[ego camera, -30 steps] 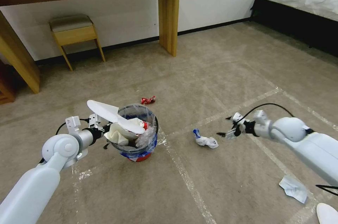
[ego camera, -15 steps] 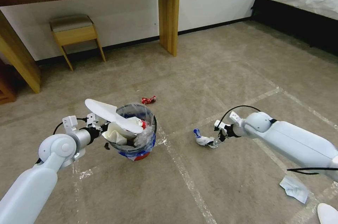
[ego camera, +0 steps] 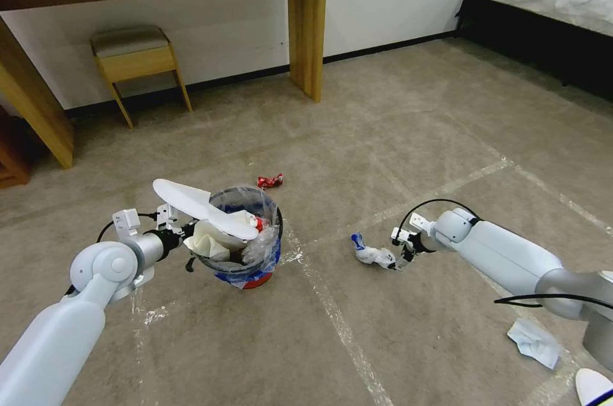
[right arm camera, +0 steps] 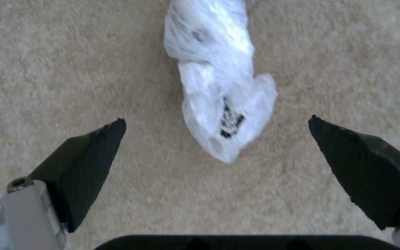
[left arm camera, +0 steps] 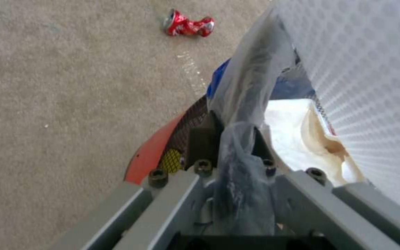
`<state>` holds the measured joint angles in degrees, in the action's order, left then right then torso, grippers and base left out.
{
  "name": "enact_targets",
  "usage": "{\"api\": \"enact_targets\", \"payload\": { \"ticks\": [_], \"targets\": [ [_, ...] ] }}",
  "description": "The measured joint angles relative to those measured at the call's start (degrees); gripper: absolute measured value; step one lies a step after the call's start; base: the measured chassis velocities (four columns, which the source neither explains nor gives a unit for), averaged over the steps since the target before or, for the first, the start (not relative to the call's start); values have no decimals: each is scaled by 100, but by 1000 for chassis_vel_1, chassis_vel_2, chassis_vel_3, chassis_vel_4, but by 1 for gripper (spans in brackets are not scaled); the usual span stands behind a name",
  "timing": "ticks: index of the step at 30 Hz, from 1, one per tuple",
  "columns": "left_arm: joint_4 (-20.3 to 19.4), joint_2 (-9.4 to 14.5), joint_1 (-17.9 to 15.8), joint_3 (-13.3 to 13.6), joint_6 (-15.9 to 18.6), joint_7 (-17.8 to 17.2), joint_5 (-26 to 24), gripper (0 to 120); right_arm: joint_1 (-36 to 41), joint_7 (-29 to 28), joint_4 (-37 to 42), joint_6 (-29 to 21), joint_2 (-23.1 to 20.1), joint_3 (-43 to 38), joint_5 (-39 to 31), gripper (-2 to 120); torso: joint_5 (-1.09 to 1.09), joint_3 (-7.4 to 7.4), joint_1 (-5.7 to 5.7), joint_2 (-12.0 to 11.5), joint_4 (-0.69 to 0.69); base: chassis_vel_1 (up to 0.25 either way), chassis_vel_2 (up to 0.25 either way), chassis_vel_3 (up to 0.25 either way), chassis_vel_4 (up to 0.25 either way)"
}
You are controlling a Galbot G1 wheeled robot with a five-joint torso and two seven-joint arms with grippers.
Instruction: Pick up the trash bin and place the garbage on the floor into it.
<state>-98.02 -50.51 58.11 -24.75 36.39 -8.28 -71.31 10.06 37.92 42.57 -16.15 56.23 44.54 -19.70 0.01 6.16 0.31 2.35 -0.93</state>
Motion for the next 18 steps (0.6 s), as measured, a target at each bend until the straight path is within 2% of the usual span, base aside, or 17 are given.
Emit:
{"api": "enact_targets", "payload": {
  "ticks": [7, 12, 18],
  "targets": [
    [34, -33, 17, 11, -4, 19, 24, 1, 129, -134, -515, 264, 473, -230, 488, 100, -2, 0, 0, 0, -1, 0, 0, 0, 0],
    [55, -17, 32, 11, -4, 48, 25, 1, 365, -379, -1038, 467, 1106, -574, 744, 100, -1, 0, 0, 0, 2, 0, 0, 0, 0],
    [92, -1, 28, 13, -7, 117, 27, 1, 449, -595, -1252, 586, 1360, -743, 889, 100, -2, 0, 0, 0, -1, 0, 0, 0, 0]
  ]
}}
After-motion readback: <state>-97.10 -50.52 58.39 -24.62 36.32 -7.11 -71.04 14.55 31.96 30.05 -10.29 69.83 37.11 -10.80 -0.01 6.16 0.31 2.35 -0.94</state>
